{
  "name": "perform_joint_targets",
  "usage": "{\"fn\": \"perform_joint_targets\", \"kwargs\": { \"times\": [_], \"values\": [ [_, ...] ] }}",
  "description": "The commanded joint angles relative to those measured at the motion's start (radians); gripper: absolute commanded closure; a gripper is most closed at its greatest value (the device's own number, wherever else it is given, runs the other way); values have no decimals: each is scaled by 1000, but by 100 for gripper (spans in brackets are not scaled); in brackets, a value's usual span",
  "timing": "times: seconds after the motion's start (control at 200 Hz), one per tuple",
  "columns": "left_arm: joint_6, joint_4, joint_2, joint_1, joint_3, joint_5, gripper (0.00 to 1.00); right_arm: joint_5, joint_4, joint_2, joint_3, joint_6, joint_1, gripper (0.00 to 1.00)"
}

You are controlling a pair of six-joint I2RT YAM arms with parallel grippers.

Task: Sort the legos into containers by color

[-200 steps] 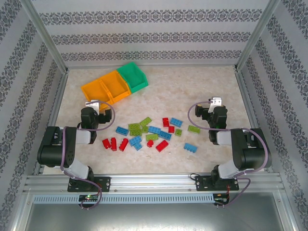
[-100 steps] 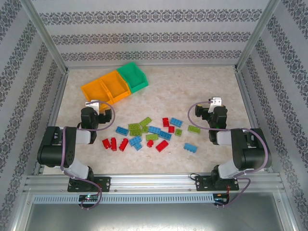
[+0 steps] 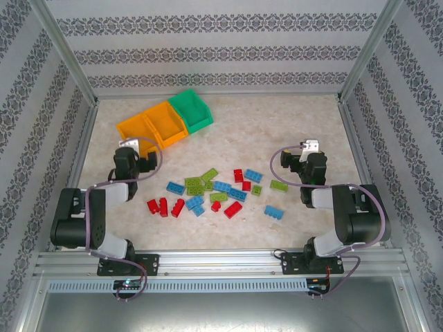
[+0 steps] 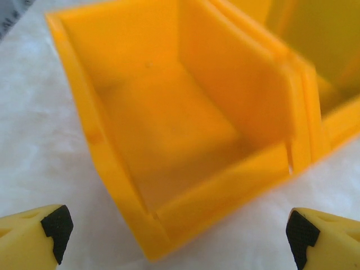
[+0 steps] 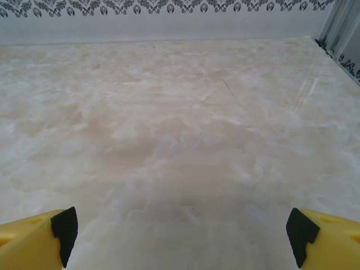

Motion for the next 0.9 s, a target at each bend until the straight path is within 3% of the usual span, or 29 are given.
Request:
{"fn": "perform_joint_targets", "kwargs": {
  "times": [0.0,0.155,0.235,0.385,0.57,0.769,0.899],
  "values": [
    [-128,-313,-90,-4,144,-86,1,-7,6,-4,22,-16,5,2],
    [-284,-603,-32,-3,346,-178,1,-6,6,-4,22,-16,5,2],
    [-298,-731,68,-2,475,-144,0,-5,6,-4,22,-15,5,2],
    [-377,-952,258,22,686,-117,15,-5,6,-4,22,-16,7,2],
    [-500,-944,273,68,656,-68,21,-4,6,-5,22,-16,7,2],
    [-484,-962,297,79,658,-66,22,-5,6,-5,22,-16,7,2],
    [-458,-983,374,93,725,-26,35,-5,7,-4,22,-17,7,2]
  ]
}}
